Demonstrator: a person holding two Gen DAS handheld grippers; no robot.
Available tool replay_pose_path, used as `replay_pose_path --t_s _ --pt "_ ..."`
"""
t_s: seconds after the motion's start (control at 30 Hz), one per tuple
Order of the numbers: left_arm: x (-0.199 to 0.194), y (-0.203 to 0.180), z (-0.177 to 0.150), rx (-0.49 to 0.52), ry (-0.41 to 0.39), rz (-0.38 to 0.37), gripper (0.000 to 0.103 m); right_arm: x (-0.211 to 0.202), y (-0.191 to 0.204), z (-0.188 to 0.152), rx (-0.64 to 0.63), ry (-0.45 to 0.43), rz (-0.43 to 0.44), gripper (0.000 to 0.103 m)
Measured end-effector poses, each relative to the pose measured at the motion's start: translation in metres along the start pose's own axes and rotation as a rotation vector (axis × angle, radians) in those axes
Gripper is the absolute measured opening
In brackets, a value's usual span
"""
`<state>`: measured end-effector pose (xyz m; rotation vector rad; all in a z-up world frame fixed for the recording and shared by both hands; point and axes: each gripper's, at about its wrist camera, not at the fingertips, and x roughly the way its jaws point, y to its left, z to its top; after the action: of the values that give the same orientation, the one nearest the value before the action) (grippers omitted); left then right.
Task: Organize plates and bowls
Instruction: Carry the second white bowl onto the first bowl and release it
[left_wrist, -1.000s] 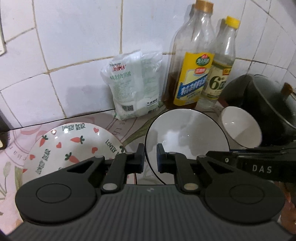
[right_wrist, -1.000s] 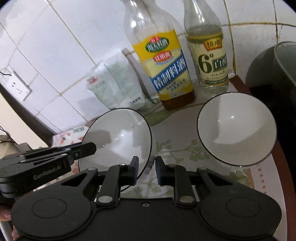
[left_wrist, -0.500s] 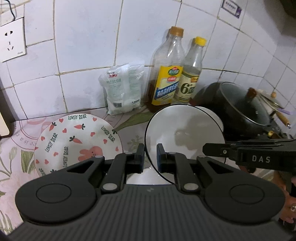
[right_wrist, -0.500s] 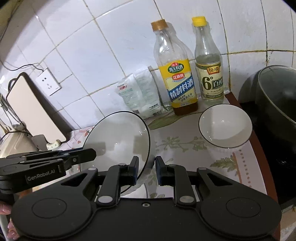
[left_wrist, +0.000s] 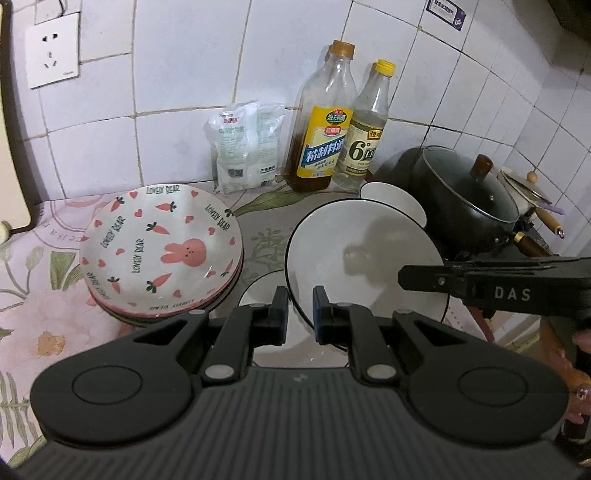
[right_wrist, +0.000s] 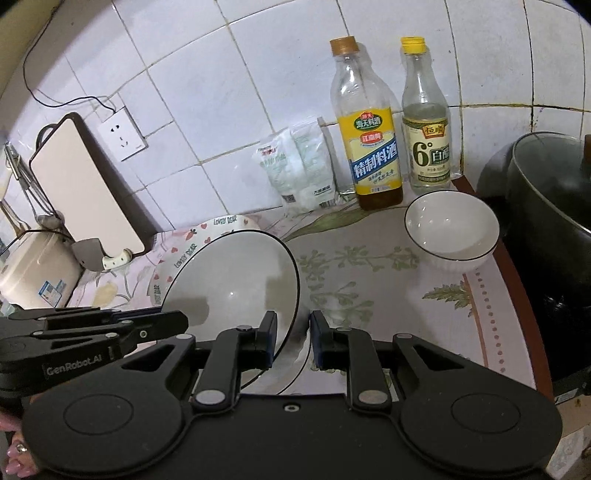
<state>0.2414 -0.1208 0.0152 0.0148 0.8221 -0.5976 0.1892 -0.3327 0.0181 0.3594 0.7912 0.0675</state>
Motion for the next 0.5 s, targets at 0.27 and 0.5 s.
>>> replay_pose_path --t_s 0.27,0.5 --pt "-0.008 0.003 -0.018 0.0 0.01 0.007 0.012 0.008 0.007 -0.012 -0.025 0.027 -0.008 0.023" --pt "0.006 0.012 -0.026 -0.026 0.043 0.007 0.012 0.023 0.005 -0.018 -0.017 0.053 -0.005 0.023"
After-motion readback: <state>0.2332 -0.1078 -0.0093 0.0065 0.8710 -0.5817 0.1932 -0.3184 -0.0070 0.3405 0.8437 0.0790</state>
